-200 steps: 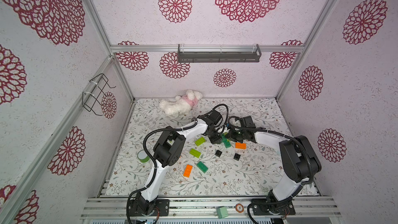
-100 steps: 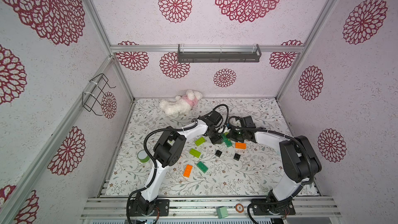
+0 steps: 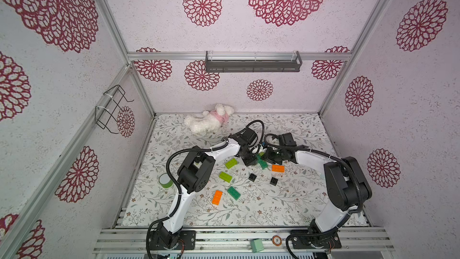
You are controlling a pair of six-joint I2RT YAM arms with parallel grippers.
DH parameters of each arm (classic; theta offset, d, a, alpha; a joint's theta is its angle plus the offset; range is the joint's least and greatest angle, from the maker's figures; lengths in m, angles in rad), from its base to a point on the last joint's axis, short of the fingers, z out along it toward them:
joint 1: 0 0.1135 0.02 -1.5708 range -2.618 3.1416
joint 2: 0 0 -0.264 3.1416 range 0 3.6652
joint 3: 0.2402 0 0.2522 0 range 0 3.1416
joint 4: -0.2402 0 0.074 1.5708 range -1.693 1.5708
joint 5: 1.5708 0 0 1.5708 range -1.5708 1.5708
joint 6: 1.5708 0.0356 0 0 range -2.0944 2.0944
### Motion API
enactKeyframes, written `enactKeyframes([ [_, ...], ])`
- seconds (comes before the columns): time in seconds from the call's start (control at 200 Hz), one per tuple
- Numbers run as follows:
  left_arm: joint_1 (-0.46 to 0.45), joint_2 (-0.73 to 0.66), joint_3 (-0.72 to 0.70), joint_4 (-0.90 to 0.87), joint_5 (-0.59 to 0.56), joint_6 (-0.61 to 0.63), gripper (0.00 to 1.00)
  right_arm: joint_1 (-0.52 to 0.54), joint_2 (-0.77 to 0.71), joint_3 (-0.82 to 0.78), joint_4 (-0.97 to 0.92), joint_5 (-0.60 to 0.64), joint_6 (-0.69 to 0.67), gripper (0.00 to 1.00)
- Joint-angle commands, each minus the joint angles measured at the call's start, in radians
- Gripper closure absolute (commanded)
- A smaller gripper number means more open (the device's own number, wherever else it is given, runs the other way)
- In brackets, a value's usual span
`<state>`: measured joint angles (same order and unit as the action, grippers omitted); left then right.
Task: Assemble a small pinwheel with lego
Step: Assemble the lego brick with the lego brick.
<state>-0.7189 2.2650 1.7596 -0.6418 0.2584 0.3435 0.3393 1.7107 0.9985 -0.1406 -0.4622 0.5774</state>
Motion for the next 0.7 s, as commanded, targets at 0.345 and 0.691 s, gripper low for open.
enactKeyframes([
  [0.345, -0.022, 0.002, 0.028, -0.004, -0.006, 0.031, 0.66, 0.011, 0.010, 0.036, 0.056, -0.005, 0.033, 0.84],
  [0.691, -0.025, -0.002, 0.027, 0.004, -0.015, 0.032, 0.64, 0.006, 0.022, 0.048, 0.021, 0.148, 0.068, 0.88],
])
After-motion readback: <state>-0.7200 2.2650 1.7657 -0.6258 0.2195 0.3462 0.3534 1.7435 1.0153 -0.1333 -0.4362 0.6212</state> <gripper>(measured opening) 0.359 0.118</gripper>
